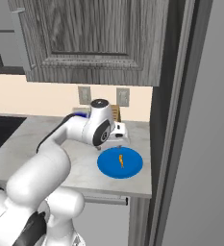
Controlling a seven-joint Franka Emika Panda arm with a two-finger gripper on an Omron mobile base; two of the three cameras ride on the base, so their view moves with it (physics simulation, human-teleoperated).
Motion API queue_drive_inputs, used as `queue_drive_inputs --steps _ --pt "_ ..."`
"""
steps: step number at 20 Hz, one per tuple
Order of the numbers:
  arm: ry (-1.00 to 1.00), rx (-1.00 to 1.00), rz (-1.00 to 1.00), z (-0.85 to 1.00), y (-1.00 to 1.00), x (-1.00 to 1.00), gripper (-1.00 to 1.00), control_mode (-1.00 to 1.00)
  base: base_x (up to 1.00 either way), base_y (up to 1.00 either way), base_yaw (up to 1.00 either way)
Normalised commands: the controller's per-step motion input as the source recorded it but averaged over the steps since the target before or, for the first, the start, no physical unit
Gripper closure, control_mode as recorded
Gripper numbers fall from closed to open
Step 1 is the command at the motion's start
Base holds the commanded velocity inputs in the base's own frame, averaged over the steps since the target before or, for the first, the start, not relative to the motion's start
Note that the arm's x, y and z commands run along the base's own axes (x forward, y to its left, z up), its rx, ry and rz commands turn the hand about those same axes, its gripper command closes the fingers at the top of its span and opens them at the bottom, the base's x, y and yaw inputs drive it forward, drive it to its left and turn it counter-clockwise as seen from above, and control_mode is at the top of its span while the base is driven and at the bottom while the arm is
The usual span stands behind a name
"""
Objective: Pick the shrimp from the counter and place it in the microwave. Then turn on the microwave.
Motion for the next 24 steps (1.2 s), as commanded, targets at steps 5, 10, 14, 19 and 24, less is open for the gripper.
queue_drive_inputs --steps 5,10,14,19,24 --pt "0.07 0.0 0.0 -0.27 -0.1 0.21 -1.0 -1.0 0.0 0.0 0.0" --pt "0.06 0.0 0.0 -0.28 -0.09 0.21 -1.0 -1.0 0.0 0.0 0.0" --pt "0.02 0.0 0.01 -0.26 -0.04 0.27 -1.0 -1.0 0.0 0.0 0.0" --pt "0.03 0.0 0.0 -0.22 -0.06 0.23 -1.0 -1.0 0.0 0.0 0.0" --pt "0.02 0.0 0.0 -0.22 -0.04 0.09 -1.0 -1.0 0.0 0.0 0.0"
